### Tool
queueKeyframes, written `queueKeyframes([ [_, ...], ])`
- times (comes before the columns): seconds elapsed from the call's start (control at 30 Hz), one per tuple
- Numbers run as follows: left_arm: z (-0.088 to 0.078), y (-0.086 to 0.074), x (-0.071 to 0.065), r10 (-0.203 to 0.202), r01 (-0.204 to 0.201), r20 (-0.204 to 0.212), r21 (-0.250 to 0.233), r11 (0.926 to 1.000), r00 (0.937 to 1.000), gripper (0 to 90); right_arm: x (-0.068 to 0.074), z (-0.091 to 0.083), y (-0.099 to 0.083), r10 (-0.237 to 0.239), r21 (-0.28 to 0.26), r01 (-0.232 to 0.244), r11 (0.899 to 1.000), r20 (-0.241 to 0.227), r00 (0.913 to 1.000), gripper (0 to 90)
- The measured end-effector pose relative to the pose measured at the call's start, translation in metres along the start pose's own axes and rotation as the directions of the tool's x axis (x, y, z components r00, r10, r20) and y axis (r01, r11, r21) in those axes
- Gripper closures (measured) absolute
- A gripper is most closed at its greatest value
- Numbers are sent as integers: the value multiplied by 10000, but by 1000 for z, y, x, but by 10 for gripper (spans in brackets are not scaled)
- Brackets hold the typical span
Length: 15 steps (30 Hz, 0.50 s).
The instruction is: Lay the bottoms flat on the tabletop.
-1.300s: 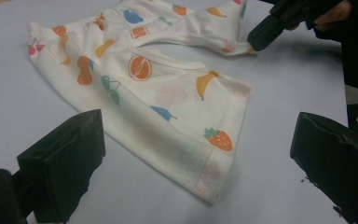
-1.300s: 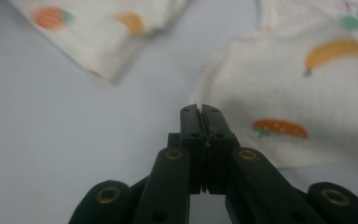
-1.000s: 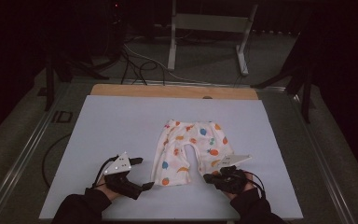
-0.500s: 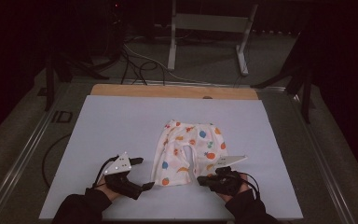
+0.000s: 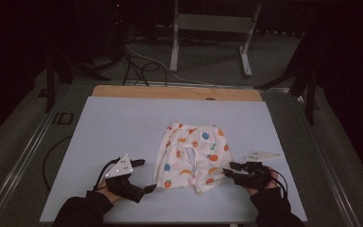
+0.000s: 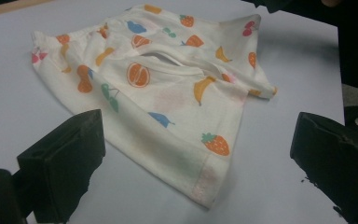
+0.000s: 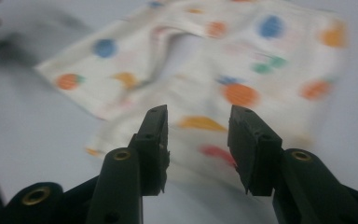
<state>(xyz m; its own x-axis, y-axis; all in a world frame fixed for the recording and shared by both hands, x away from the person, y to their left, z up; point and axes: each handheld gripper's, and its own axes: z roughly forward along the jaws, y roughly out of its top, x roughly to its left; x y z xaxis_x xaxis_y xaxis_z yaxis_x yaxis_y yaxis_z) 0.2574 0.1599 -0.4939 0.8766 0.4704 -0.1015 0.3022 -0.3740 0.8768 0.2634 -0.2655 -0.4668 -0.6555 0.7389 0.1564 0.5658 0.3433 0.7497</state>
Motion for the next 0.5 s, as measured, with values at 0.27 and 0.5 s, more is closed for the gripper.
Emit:
queueKeyframes([
  [0.27,0,0,1,41,-41,-24,63,10000,10000,38,-28,-8,-34,543,879,-620,9942,875,9947,645],
  [0.5,1,-1,1,13,-13,-25,71,10000,10000,38,-34,12,-44,770,1277,-803,9886,309,9966,645],
])
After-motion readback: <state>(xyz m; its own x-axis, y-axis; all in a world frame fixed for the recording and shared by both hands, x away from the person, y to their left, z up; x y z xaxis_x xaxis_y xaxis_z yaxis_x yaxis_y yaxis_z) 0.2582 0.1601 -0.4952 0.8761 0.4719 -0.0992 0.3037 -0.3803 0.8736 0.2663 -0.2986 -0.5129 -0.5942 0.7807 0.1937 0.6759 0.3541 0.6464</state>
